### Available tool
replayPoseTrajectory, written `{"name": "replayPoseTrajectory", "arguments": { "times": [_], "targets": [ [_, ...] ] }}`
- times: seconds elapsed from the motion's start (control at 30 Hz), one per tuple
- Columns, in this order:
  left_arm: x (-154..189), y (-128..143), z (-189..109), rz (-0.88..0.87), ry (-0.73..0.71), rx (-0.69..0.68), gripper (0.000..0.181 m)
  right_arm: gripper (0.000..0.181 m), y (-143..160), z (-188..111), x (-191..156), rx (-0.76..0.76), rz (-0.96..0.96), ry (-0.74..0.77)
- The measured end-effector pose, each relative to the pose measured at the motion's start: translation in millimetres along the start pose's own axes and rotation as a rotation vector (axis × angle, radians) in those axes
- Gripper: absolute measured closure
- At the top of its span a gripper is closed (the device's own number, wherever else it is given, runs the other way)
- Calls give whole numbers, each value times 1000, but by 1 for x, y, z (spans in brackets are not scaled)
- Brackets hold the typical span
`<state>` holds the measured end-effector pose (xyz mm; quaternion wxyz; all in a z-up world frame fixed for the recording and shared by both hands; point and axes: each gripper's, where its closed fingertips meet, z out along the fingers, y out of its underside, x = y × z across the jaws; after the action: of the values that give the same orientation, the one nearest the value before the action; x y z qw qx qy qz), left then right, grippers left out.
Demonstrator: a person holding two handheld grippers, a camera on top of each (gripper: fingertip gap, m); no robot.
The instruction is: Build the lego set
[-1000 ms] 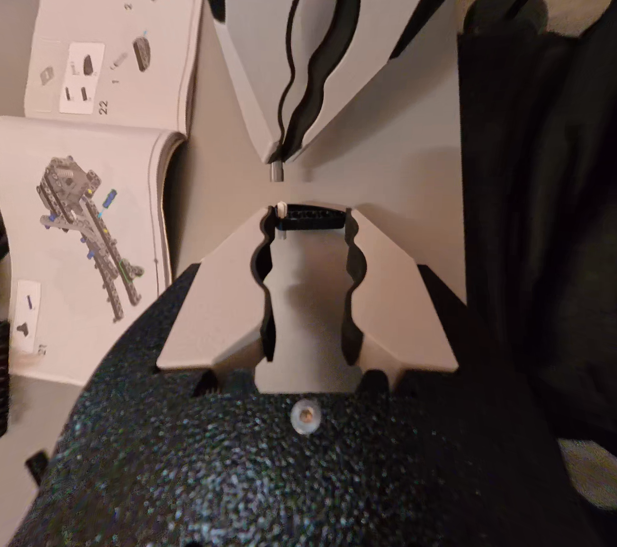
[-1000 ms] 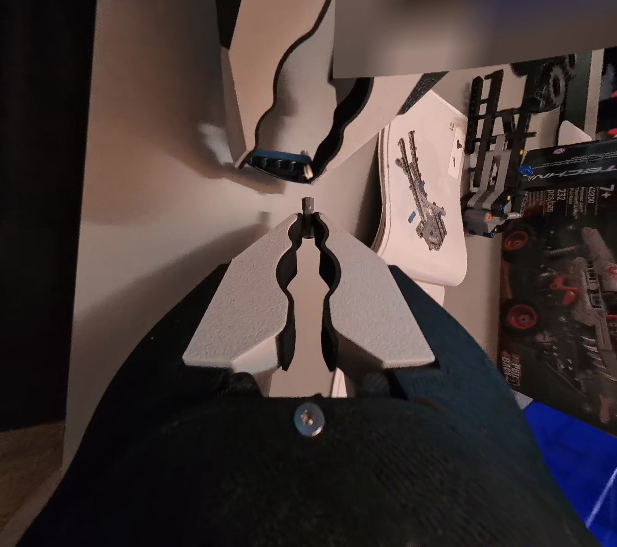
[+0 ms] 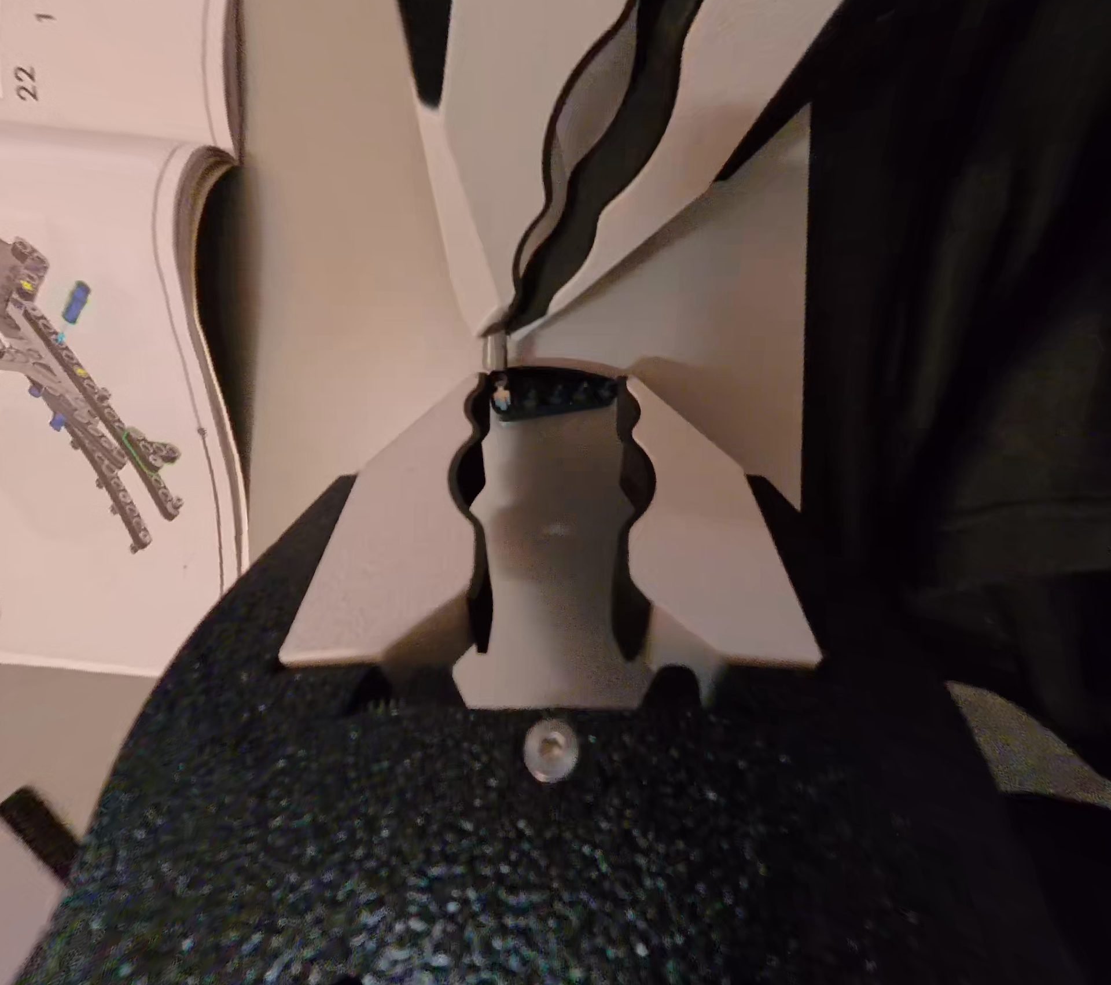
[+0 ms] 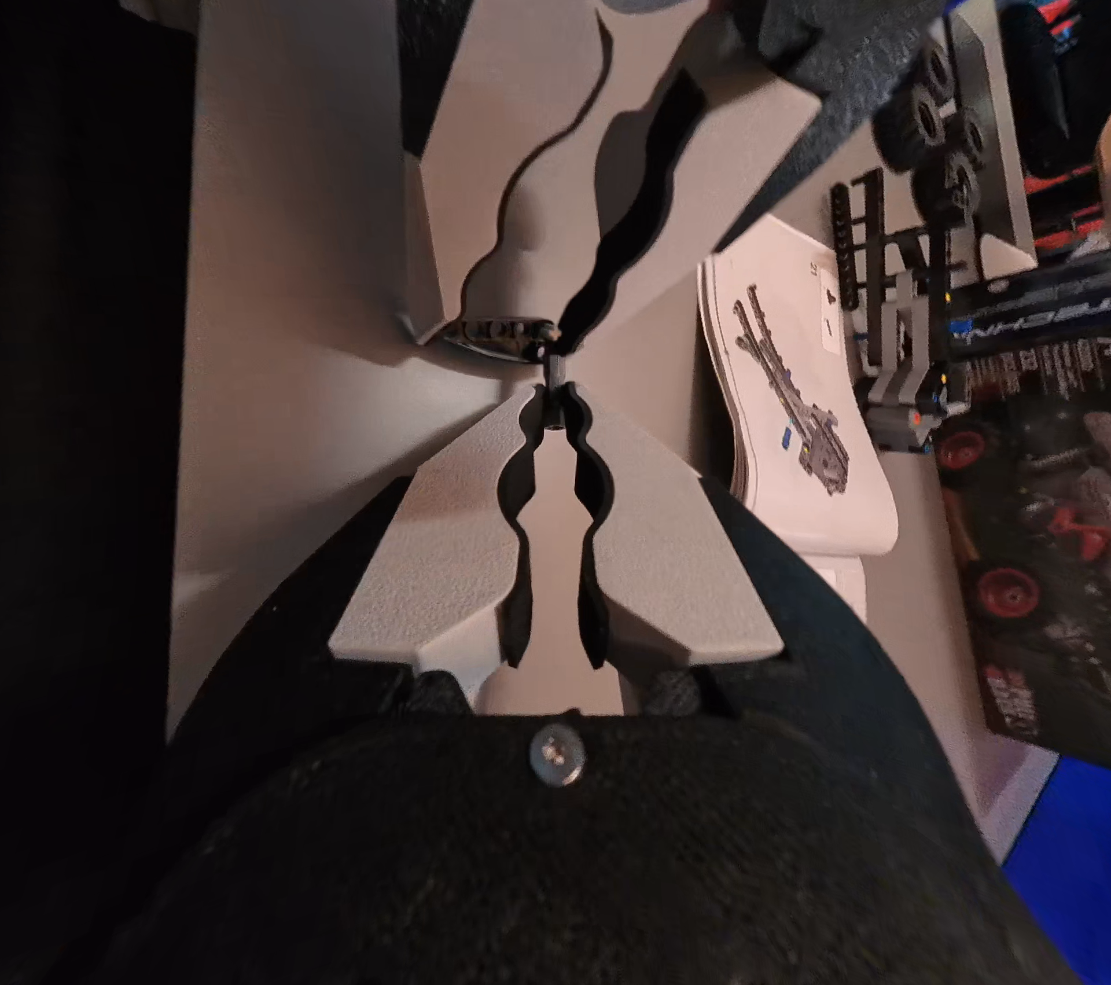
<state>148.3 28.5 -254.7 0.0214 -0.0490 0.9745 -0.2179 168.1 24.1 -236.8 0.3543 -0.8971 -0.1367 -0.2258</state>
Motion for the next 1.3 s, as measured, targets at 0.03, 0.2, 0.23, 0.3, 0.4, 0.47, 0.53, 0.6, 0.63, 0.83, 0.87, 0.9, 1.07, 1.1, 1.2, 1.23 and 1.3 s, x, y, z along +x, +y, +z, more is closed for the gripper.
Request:
{"name": "replayPoseTrajectory", "arguments": {
  "times": [0.03, 0.2, 0.23, 0.3, 0.4, 0.47, 0.53, 0.6, 0.63, 0.83, 0.87, 0.9, 1.07, 1.1, 1.2, 1.23, 1.3],
  "targets": [
    [-1, -3, 0, -11, 10, 46, 141, 178, 3, -1, 1, -4, 15, 5],
    [-6, -2, -8, -126, -4, 194, 128, 178, 10, -7, 2, -5, 51, 32],
    [-4, 3, -7, -132, -2, 206, 127, 178, 11, -8, 3, -2, 55, 43],
    [-3, 10, -2, -142, -11, 224, 126, 178, 15, -12, 2, 4, 77, 38],
    [-5, 1, 4, -166, -38, 294, 125, 178, 16, -14, 2, 42, 109, 31],
    [-5, -3, 7, -153, -66, 306, 127, 178, 17, -14, 2, 52, 126, 30],
    [-5, -6, 8, -161, -73, 323, 129, 178, 18, -14, 2, 55, 133, 30],
    [-8, -9, 9, -196, -96, 346, 130, 178, 20, -14, 2, 56, 136, 35],
    [-9, -10, 10, -218, -116, 354, 130, 178, 19, -13, 2, 60, 137, 35],
    [-9, -10, 8, -273, -212, 383, 143, 178, 16, -11, 3, 96, 129, 10],
    [-9, -10, 8, -269, -211, 383, 143, 178, 16, -11, 3, 104, 130, 4],
    [-9, -10, 9, -262, -206, 384, 143, 178, 16, -10, 4, 106, 125, 4],
    [-9, -7, 2, -152, -215, 275, 143, 178, 14, -13, 6, 124, 138, -4],
    [-9, -8, -3, -115, -217, 230, 143, 178, 13, -14, 8, 136, 144, 13],
    [-13, -8, -17, 61, -237, 38, 143, 178, 10, -15, 10, 156, 176, 34],
    [-17, -5, -19, 132, -258, -48, 143, 178, 11, -13, 11, 160, 193, 40],
    [-27, 2, -20, 253, -283, -185, 143, 178, 15, -9, 9, 140, 235, 19]
  ]
}}
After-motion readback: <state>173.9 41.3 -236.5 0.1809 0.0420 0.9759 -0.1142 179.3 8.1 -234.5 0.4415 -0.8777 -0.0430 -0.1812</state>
